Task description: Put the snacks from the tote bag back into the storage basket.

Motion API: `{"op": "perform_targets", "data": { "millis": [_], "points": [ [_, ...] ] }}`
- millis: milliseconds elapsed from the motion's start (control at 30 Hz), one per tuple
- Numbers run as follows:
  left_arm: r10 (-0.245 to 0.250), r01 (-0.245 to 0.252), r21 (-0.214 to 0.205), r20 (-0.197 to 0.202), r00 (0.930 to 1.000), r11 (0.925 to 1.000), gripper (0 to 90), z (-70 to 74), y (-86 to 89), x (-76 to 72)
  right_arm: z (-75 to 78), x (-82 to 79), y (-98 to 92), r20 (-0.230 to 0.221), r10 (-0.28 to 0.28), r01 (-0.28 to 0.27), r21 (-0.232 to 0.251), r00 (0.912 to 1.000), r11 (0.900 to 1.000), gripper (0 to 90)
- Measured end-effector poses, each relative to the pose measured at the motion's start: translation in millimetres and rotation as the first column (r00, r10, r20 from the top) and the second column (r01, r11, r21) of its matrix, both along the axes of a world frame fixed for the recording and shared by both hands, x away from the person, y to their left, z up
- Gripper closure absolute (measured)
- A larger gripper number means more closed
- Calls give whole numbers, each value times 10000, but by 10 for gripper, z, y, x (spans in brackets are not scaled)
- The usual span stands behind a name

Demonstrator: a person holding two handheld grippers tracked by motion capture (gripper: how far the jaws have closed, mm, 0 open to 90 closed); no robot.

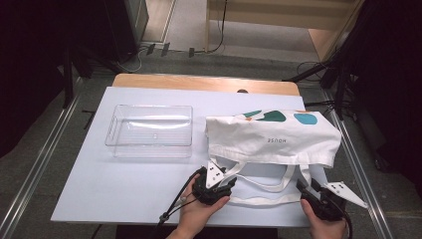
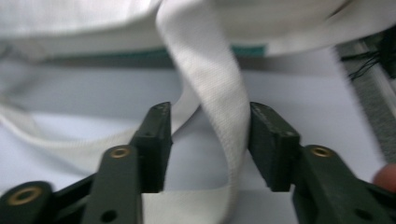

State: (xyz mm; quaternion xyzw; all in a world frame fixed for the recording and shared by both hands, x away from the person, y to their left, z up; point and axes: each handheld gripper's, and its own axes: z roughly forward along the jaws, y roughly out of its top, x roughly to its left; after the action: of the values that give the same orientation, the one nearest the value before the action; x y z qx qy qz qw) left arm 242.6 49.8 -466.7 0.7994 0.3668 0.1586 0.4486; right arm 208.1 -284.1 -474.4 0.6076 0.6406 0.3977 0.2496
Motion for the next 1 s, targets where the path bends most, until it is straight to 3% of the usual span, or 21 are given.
{"op": "perform_targets", "data": {
  "millis": [67, 167, 233, 333, 400, 433, 600, 700, 900, 1000],
  "points": [
    [-9, 10, 135, -84, 10000, 9999, 573, -7, 9, -12, -12, 11, 11, -96, 82, -83, -63, 9999, 9999, 591],
    [-170, 172, 284, -65, 9998, 9994, 704, -14, 15, -17, -16, 34, 69, -131, 441, -447, -498, 9989, 9978, 784],
    [-188, 195, 188, -326, 9993, 9996, 772, -20, 25, 3, -8, 33, 104, 54, 682, -677, -583, 9977, 9960, 878],
    [-202, 197, -64, -744, 9970, 9998, 859, -25, 58, 52, -2, 33, 149, 278, 981, -968, -462, 9948, 9942, 887],
    [-324, 321, -54, -830, 9960, 9995, 896, -27, 56, 58, 24, 37, 236, 706, 1390, -1373, -283, 9878, 9901, 888],
    [-401, 398, -53, -834, 9957, 9992, 896, -27, 50, 56, 24, 37, 236, 706, 1390, -1373, -283, 9878, 9901, 888],
    [-653, 641, -225, -581, 9962, 9977, 900, -5, 30, 42, 130, 94, 415, 1681, 1985, -1954, -347, 9656, 9801, 888],
    [-860, 818, -718, -574, 9946, 9941, 900, 37, 18, 69, 235, 180, 508, 2196, 2128, -2129, -234, 9521, 9768, 887],
    [-1423, 1385, -1430, -164, 9897, 9800, 900, 231, -106, 122, 360, 286, 529, 2696, 2088, -2230, 232, 9401, 9745, 886],
    [-1797, 1775, -1476, -15, 9837, 9730, 900, 316, -216, 150, 396, 314, 535, 2842, 2087, -2282, 369, 9358, 9729, 886]
  ]
}}
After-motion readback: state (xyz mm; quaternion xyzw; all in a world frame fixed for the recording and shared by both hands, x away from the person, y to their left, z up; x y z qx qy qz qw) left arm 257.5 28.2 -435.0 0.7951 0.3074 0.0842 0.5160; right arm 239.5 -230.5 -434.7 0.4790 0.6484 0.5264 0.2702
